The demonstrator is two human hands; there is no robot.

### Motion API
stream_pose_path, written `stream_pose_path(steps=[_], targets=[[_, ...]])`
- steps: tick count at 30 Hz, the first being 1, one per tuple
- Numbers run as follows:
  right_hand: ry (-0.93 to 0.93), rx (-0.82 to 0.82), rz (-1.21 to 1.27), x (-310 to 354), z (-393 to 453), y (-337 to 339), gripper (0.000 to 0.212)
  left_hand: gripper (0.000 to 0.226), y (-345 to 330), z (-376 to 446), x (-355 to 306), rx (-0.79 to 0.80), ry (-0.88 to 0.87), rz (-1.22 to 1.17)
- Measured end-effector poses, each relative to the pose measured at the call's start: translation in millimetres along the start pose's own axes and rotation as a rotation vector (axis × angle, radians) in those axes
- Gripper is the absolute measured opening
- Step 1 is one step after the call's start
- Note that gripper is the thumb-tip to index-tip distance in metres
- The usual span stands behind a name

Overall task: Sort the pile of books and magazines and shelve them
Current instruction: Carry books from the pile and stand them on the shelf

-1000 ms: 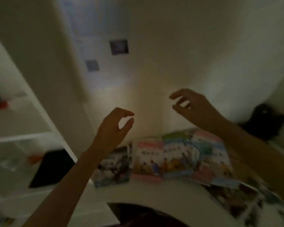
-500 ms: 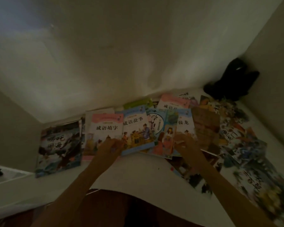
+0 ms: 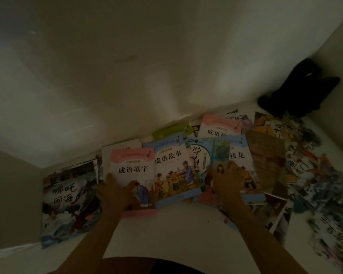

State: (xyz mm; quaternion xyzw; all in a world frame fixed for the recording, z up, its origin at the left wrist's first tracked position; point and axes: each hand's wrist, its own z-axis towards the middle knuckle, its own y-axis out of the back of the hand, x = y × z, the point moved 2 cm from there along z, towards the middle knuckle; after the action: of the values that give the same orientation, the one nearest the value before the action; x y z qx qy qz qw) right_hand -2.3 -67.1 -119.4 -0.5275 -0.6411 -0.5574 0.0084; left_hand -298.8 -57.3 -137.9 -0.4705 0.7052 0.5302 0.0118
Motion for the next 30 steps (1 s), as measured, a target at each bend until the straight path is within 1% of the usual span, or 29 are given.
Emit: stream_pose_path(steps=[1,3,4,6,7,9,10,11,13,14,16,18,20,22,24,28,29,30], targets=[[-0.032,0.008,0.069,0,3,2,0.078,0.09,1,3,0,-0.024,0.02,-0.002],[-0.058,-0.02,0.152,6,7,6,0.087,0.09,6,8,1,-0.068,0.096,-0.033],[-0.037,-0.064,0.13,12,5,7,0.085,0.089,6,12,2,-0.067,0.113,-0.094],[0.034,-0.173,0.022,23,-2,4,0.071,0.083,6,19,5,-0.034,0.123,-0.237],[0.102,-0.176,-0.016,30,-7,0,0.067,0.08,6,21,6,-0.028,0.126,-0.269],[0.21,-0.038,-0.034,40,-16,-19,0.064,0.072,6,18,4,-0.035,0.119,-0.31],[0.225,0.045,-0.072,43,-20,-27,0.064,0.067,7,15,2,-0.041,0.106,-0.345],[0.227,0.086,-0.139,46,-22,-35,0.064,0.063,7,12,1,-0.043,0.082,-0.381],[0.19,0.09,-0.251,49,-19,-43,0.066,0.06,6,9,1,-0.028,0.037,-0.432],[0.147,0.094,-0.216,51,-17,-45,0.065,0.06,6,8,2,-0.007,0.022,-0.446],[0.089,0.143,-0.063,51,-10,-47,0.054,0.062,7,9,4,0.029,0.009,-0.452],[0.105,0.232,0.039,49,-6,-46,0.042,0.06,10,11,4,0.062,0.0,-0.465],[0.13,0.274,0.092,46,-9,-41,0.037,0.056,11,13,4,0.083,-0.018,-0.477],[0.135,0.254,0.131,40,-12,-34,0.037,0.05,11,15,6,0.123,-0.03,-0.504],[0.128,0.189,0.189,31,-13,-25,0.036,0.047,12,13,7,0.155,-0.036,-0.511],[0.033,0.137,0.436,20,-8,6,0.026,0.044,16,12,14,0.23,0.042,-0.571],[-0.004,0.142,0.501,17,-6,13,0.026,0.043,17,12,17,0.256,0.066,-0.593],[-0.061,0.152,0.577,13,-5,19,0.035,0.042,17,12,21,0.28,0.096,-0.62]])
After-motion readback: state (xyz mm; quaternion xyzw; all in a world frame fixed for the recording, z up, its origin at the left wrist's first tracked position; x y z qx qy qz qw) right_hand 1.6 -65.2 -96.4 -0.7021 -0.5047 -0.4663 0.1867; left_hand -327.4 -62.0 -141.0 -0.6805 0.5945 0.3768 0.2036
